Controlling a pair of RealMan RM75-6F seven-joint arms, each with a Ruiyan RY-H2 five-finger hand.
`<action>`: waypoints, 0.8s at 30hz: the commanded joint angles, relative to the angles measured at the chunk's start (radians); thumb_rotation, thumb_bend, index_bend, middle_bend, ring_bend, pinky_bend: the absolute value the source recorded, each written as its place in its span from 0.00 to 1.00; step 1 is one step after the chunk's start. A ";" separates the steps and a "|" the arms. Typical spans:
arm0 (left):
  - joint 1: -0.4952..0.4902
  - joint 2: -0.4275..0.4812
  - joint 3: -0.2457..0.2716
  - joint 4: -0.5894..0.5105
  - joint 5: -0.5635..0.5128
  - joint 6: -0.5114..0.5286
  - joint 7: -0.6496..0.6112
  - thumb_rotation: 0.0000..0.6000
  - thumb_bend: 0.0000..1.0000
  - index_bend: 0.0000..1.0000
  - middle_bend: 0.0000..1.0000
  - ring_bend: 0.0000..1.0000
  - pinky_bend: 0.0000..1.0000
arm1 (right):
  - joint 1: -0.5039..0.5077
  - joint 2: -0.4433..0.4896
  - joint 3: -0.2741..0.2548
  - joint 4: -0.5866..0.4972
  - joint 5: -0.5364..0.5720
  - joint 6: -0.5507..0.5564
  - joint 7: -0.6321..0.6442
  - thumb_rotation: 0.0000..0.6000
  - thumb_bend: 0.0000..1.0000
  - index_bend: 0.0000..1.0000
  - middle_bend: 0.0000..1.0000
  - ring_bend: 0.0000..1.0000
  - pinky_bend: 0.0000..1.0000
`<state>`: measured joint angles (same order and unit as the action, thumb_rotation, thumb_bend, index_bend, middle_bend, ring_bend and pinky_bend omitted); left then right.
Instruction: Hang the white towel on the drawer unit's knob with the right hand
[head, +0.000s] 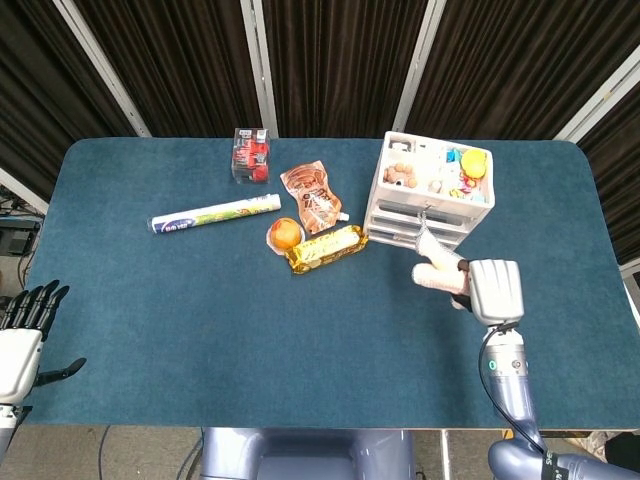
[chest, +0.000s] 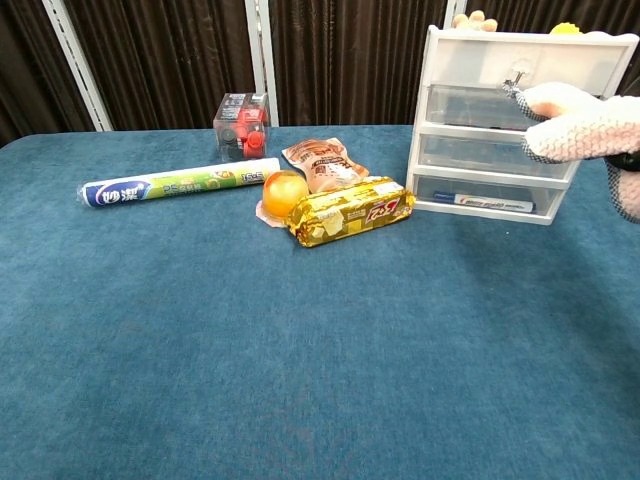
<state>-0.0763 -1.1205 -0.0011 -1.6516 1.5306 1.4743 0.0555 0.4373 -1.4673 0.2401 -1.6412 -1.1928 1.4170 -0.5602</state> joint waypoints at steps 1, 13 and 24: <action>0.000 0.000 0.000 0.000 0.000 -0.001 -0.001 1.00 0.00 0.00 0.00 0.00 0.00 | 0.001 -0.001 0.000 0.000 0.000 -0.001 -0.003 1.00 0.47 0.85 1.00 0.99 0.92; -0.001 0.000 0.000 0.000 -0.002 -0.002 0.001 1.00 0.00 0.00 0.00 0.00 0.00 | 0.002 -0.008 0.006 0.022 0.017 -0.007 -0.011 1.00 0.47 0.85 1.00 0.99 0.92; 0.000 0.000 0.000 0.000 -0.003 -0.002 0.002 1.00 0.00 0.00 0.00 0.00 0.00 | 0.001 -0.007 0.007 0.035 0.030 -0.017 -0.005 1.00 0.47 0.85 1.00 0.99 0.92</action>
<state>-0.0766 -1.1207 -0.0014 -1.6521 1.5282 1.4722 0.0577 0.4382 -1.4739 0.2479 -1.6064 -1.1632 1.4009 -0.5651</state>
